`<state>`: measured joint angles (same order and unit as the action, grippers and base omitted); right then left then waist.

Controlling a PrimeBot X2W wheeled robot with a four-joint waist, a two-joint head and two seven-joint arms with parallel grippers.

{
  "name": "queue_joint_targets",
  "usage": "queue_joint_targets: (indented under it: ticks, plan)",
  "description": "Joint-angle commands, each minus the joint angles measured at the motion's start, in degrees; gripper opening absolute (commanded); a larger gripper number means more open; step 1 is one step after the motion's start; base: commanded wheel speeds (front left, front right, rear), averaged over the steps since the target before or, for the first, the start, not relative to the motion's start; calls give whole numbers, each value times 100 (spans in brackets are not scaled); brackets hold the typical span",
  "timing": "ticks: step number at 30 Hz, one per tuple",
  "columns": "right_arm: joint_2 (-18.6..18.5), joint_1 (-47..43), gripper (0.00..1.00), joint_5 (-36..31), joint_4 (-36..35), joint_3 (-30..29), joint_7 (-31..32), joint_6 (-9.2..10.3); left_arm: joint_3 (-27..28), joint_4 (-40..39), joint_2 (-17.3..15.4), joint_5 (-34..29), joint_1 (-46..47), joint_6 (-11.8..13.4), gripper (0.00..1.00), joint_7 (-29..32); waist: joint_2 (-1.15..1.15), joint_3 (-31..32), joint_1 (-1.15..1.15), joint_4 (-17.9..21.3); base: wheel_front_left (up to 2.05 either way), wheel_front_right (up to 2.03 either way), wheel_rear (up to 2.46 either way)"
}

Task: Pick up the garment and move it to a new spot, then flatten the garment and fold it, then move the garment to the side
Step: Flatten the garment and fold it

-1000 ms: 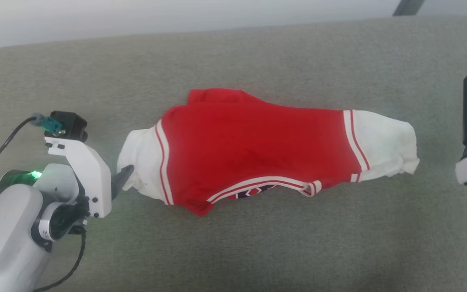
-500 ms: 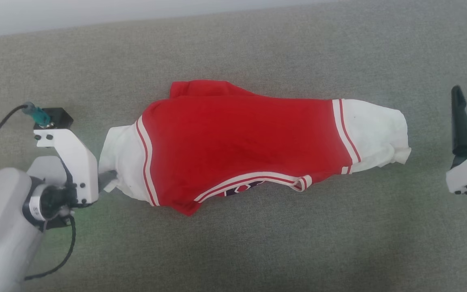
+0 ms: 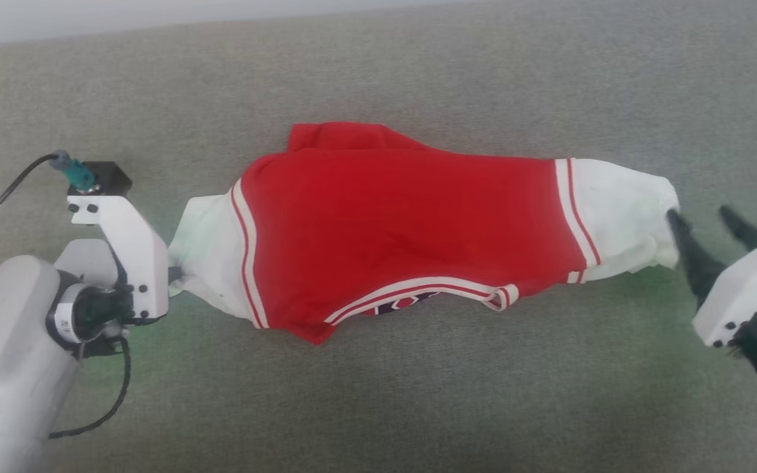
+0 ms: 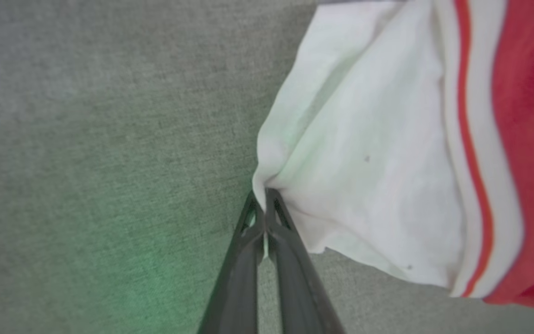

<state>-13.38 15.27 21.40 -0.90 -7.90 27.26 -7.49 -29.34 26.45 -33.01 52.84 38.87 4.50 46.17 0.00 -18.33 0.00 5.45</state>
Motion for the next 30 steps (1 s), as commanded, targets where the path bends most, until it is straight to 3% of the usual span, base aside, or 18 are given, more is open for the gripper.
queue_joint_targets:
  ticks: [1,7,19,20,21,30]
  plan:
    - [-68,23,100,69,70,59,189,1,-119,100,107,-66,-90,-12,0,-16,0,-22,0,-55,0,0,0]
    - [-261,317,100,219,488,174,793,1,-157,61,237,-95,42,-56,0,-100,0,-80,0,-214,0,0,0]
    - [-687,994,100,573,2100,598,1751,0,-290,93,499,-194,321,-214,0,-291,0,-226,0,-582,0,0,0]
    - [-721,1026,41,601,2206,678,1806,0,-286,104,511,-185,339,-213,0,-301,0,-231,0,-600,0,0,0]
    - [-778,1062,0,584,2319,745,1848,0,-282,121,524,-180,351,-216,0,-330,0,-232,0,-617,0,0,0]
    - [-882,1651,0,964,2360,710,1619,0,-144,30,349,-266,686,-296,0,-621,0,207,0,-699,0,0,0]
